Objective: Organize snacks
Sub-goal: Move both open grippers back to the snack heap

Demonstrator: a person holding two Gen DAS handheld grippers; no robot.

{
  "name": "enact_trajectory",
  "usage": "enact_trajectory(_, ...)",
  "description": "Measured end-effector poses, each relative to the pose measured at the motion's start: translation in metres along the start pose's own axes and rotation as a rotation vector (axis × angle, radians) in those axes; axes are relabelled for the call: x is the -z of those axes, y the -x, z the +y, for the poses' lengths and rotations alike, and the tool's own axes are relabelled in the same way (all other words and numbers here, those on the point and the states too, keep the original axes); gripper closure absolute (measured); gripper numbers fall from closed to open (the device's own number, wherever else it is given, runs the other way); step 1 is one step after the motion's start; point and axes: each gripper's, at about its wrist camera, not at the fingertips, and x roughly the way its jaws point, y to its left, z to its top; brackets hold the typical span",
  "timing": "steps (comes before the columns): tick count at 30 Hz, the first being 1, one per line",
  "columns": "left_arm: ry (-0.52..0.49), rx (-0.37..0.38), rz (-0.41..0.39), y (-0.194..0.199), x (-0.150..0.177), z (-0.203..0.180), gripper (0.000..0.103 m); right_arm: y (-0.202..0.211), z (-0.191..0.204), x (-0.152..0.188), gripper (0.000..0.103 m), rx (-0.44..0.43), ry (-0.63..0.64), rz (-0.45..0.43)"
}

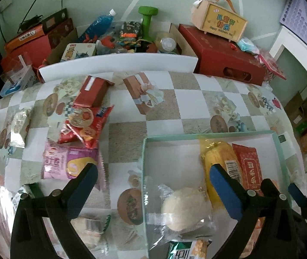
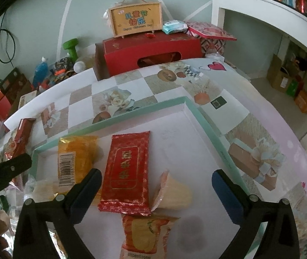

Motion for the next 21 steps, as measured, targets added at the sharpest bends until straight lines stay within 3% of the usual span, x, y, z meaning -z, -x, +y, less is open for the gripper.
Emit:
enact_trajectory(9, 0.044, -0.039, -0.024, 0.03, 0.008, 0.05, 0.0, 0.022, 0.028, -0.004, 0.0, -0.034, 0.049, -0.035)
enact_trajectory(21, 0.215, -0.141, -0.017, 0.054, 0.034, 0.159, 0.0, 0.036, 0.109, 0.011, 0.0, -0.209, 0.174, -0.027)
